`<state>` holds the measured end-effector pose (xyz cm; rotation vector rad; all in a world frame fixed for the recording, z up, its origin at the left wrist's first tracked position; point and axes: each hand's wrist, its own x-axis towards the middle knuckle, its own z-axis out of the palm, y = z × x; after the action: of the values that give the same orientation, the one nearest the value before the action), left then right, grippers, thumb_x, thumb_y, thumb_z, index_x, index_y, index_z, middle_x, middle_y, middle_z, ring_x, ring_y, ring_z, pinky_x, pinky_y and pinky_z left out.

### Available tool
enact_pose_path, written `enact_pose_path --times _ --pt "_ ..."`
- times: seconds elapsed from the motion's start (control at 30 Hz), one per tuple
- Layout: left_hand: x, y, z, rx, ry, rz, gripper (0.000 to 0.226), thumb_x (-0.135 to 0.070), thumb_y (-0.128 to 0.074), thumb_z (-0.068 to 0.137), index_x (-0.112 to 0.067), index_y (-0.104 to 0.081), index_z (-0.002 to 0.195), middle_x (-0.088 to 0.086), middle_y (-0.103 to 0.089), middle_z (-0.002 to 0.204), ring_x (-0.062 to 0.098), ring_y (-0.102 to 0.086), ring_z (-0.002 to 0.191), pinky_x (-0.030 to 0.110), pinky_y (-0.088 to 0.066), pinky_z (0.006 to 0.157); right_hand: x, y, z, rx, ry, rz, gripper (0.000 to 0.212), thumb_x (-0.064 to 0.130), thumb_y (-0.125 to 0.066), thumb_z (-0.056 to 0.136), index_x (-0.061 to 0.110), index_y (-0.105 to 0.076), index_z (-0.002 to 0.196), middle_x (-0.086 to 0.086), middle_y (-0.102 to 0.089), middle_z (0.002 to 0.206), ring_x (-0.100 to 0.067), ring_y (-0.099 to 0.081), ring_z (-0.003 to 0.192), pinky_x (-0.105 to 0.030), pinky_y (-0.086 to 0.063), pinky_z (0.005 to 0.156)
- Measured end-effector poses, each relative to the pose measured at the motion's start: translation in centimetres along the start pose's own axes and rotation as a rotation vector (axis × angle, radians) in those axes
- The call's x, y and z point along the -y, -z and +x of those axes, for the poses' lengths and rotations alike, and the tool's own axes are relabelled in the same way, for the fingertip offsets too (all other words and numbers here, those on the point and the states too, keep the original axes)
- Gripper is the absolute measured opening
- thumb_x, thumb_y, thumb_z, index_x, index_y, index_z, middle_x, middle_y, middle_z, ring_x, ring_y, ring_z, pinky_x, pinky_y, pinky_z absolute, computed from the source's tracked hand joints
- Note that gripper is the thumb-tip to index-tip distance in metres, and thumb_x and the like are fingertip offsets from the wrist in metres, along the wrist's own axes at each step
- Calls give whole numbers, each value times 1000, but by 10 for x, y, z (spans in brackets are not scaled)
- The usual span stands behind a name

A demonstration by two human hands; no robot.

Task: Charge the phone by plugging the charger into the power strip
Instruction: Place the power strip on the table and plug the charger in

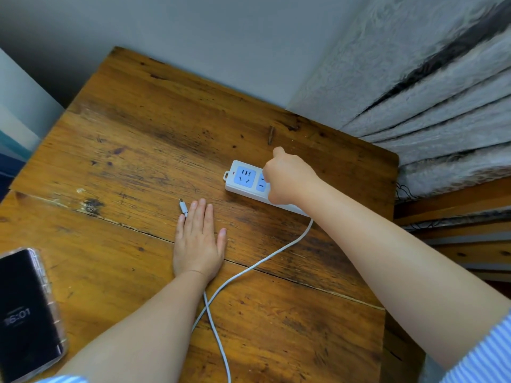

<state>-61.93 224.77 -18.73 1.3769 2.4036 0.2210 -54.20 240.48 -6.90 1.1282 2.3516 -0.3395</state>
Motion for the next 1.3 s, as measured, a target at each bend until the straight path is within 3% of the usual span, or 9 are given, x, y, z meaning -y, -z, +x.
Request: enact_pose_path --times 0.37,0.57,0.77,0.97,1.07,1.13,1.2,1.23,1.3 --pt "0 -3 1 -5 -7 -18 58 -39 -30 94 -13 -14 144 4 -12 156 16 -5 144 35 -1 117 4 -1 -5 -25 -45 -9 37 10 -63 78 1 -55 112 -22 -38 131 -14 -33 52 -21 -29 42" --pt "0 -2 0 -9 -25 -39 58 -38 -33 94 -12 -18 143 5 -15 156 17 -7 144 36 -3 118 5 -12 -15 -92 -95 -24 50 11 -62 81 7 -42 127 -17 -40 125 -19 -44 65 -22 -37 44" --pt "3 8 -2 36 -74 -76 58 -36 -36 93 -11 -19 143 6 -13 156 17 -4 144 36 0 118 5 -18 -53 -352 -146 145 43 15 -61 81 8 -46 121 -15 -47 125 -29 -49 105 -38 -48 78" --pt "23 39 -20 107 -246 -192 44 -19 -47 91 -8 -41 133 9 -29 151 22 -21 140 37 -20 115 11 -51 -89 -506 -140 32 21 6 -55 82 -5 -63 97 -21 -28 148 -35 -18 139 -53 -13 114" --pt "47 53 -37 85 -209 -209 40 -15 -49 90 -7 -46 129 11 -38 145 24 -30 135 38 -27 111 26 -64 -102 -621 -117 1 8 0 -61 74 -6 -65 76 -28 -39 140 -43 -28 134 -63 -13 109" --pt "68 61 -51 82 -184 -186 38 -14 -49 90 -8 -48 128 10 -42 142 24 -33 133 37 -30 109 48 -75 -109 -635 -47 6 2 -4 -66 65 -5 -65 64 -31 -61 115 -46 -51 115 -67 -29 100" --pt "89 68 -64 75 -153 -173 37 -13 -49 90 -8 -49 127 10 -45 140 24 -36 132 38 -32 108 69 -88 -111 -596 41 72 3 -4 -68 63 -4 -65 61 -25 -70 78 -40 -65 81 -50 -52 81" --pt "99 72 -71 75 -141 -170 36 -12 -49 91 -8 -49 127 10 -46 139 24 -37 131 38 -32 108 79 -95 -110 -546 67 124 5 0 -65 68 -4 -64 64 -21 -68 72 -37 -63 73 -38 -53 67" --pt "124 80 -85 76 -140 -145 35 -10 -48 90 -6 -50 126 11 -47 137 25 -38 129 38 -33 107 101 -111 -106 -392 75 195 17 11 -52 83 -1 -63 81 -17 -65 84 -33 -57 84 -34 -47 64"
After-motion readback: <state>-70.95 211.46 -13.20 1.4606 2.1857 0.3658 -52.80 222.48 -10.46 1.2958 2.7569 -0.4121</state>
